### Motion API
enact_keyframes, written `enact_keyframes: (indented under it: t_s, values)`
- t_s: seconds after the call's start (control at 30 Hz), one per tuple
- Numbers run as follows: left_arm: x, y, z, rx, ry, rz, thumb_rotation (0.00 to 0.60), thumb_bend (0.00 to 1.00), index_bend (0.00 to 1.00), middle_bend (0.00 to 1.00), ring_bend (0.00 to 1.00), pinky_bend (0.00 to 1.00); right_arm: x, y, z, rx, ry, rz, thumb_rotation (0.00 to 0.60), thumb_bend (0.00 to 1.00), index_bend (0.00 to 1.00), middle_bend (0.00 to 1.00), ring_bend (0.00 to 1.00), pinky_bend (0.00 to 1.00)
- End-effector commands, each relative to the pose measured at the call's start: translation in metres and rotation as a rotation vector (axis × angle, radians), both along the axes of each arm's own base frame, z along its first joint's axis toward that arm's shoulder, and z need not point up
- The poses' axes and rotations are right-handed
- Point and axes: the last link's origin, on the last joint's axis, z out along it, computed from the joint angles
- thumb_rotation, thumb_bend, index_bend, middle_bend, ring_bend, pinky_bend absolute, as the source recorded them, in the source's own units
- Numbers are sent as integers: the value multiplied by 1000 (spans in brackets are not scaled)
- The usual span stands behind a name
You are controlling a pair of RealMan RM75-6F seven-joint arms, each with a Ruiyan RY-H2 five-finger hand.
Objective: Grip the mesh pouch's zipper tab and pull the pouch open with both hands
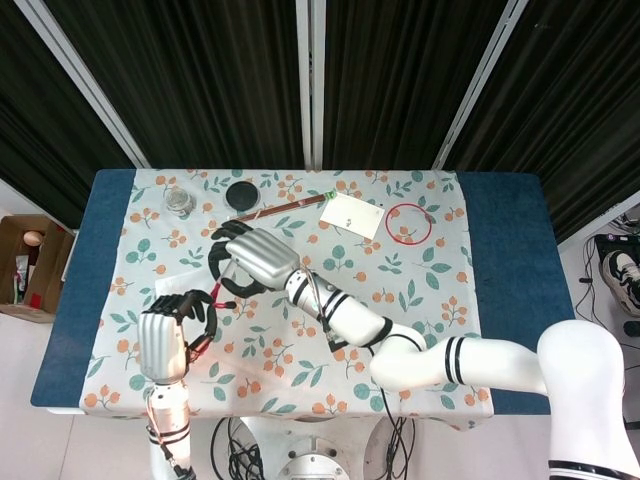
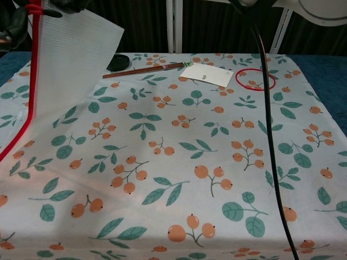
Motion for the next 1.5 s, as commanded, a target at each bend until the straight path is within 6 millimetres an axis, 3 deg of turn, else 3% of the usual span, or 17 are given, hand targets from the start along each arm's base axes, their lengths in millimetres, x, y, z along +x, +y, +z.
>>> enact_keyframes:
  t_s: [0.03,0.9,1.17,1.5]
  values:
    - [0,1,-1,-5,-3,-1,600,450,724,718,677,634,1,-1,4,-9,-8,-4,600,486,838,392,168,103]
    - [-10,0,-18,-105,-36,25,600,451,728,718,677,641,-1,-14,31,-71,-92,-75,600,487,853,402,178,103]
    - [-23,-1,-31,-153,-11,59,600,452,728,718,677,642,-8,-20,50,-112,-139,-103,600,486,855,403,185,103]
    - [-52,1,-52,-240,55,147,600,454,732,717,676,643,-30,-25,73,-133,-192,-145,600,487,862,409,195,105]
